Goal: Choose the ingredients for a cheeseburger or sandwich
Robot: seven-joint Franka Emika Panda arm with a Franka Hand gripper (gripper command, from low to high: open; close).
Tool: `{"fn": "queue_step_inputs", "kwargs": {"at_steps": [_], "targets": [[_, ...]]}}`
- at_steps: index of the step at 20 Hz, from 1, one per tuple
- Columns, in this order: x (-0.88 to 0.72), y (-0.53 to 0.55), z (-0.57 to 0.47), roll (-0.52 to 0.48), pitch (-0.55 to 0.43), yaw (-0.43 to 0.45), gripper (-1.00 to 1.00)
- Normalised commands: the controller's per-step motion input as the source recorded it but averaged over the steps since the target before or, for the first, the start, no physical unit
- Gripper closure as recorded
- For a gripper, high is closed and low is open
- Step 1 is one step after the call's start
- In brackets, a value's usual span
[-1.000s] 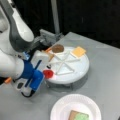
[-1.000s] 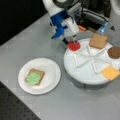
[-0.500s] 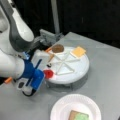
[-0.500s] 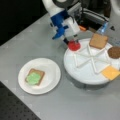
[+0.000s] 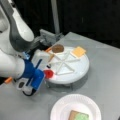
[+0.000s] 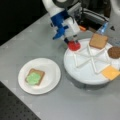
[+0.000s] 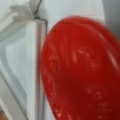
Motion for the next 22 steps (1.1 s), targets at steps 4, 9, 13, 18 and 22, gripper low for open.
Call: {"fn": "queue_step_inputs", "kwargs": {"at_steps": [4,9,13,18,22], "targets": [[0.18,-0.05,0.05,0.113,0.098,0.047,1.00],[0.19,-0.07,0.04,0.119,0.100,0.032,1.00],[0.20,-0.11,0.03,0.107,0.093,0.028,1.00],[0.17,-0.19,-0.01,0.089,0.097,0.032,1.00],[0.26,-0.38,0.09,0.093,0.123,0.051,1.00]]}}
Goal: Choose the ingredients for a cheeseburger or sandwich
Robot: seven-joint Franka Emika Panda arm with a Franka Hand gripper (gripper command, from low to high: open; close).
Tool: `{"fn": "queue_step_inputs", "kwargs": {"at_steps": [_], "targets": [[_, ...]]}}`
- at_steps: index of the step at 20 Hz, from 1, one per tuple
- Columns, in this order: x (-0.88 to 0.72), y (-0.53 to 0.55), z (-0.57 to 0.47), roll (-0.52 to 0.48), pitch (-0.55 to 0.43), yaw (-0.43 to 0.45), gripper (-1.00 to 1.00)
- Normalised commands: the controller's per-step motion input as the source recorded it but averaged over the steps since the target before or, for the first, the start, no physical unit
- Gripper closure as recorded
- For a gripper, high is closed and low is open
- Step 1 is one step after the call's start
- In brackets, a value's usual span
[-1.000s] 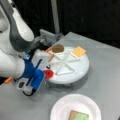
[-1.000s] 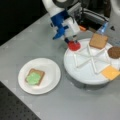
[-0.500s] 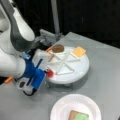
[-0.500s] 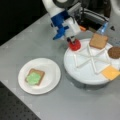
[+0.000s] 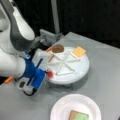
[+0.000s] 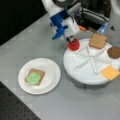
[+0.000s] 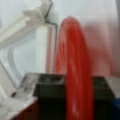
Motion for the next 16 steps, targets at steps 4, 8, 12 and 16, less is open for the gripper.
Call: {"fn": "queue_step_inputs", "kwargs": {"at_steps": [4,8,12,16], "targets": [[0.36,-0.53,0.23,0.121,0.185,0.139,1.00],[0.50,-0.48,0.28,0.124,0.270,0.268,1.00],[0.78,-0.43,0.23,0.048,0.242,0.354,1.00],[0.94,-0.49,0.14,-0.137,0.199,0.460,1.00]]}}
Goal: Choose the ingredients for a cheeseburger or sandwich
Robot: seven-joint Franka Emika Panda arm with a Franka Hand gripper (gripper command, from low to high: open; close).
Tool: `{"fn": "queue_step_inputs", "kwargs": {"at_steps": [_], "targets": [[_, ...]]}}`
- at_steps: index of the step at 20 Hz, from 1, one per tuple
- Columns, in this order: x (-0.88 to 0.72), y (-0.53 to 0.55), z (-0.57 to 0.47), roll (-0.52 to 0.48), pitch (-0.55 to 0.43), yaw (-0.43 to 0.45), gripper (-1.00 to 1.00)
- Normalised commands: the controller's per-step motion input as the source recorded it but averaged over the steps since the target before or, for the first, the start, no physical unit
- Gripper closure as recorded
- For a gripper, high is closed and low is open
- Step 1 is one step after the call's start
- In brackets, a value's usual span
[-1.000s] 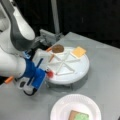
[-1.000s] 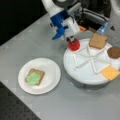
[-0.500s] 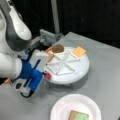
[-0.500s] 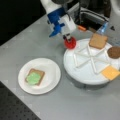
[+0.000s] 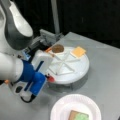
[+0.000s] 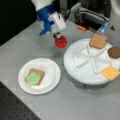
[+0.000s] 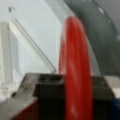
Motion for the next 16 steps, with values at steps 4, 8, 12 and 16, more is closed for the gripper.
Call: {"fn": "queue_step_inputs", "kwargs": {"at_steps": [4,8,12,16], "targets": [[0.97,-0.53,0.00,-0.163,0.192,0.404,1.00],[0.88,-0.55,-0.06,-0.127,0.181,0.355,1.00],[0.64,-0.45,-0.04,-0.023,0.138,0.320,1.00],[0.41,-0.25,-0.08,0.114,0.038,0.255,1.00]]}}
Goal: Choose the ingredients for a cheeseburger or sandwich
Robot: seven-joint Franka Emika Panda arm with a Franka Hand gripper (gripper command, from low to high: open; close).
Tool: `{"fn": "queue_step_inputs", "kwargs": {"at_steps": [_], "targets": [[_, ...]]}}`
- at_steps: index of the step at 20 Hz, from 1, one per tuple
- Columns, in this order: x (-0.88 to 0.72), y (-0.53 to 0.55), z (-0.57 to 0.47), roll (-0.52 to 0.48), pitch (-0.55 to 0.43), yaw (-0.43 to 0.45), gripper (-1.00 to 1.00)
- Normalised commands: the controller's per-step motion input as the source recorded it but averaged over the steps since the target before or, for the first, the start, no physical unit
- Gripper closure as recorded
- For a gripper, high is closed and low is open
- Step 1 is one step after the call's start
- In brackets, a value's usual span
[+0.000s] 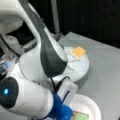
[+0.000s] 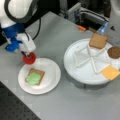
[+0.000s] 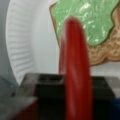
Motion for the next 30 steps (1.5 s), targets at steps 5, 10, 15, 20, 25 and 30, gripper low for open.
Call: {"fn": "queue_step_inputs", "kwargs": {"at_steps": [5,10,15,20,25,30], "targets": [[0.29,-0.10,-0.07,0.228,-0.030,0.174,1.00],[0.32,-0.07,-0.04,0.234,-0.078,0.090,1.00],[0.36,-0.08,-0.07,0.231,-0.098,0.077,1.00],[0.32,-0.14,-0.07,0.289,-0.091,0.111,1.00],[0.26,-0.22,-0.02,0.331,-0.104,0.128,1.00],[0.21,-0.20,-0.04,0.284,-0.068,0.121,1.00]]}}
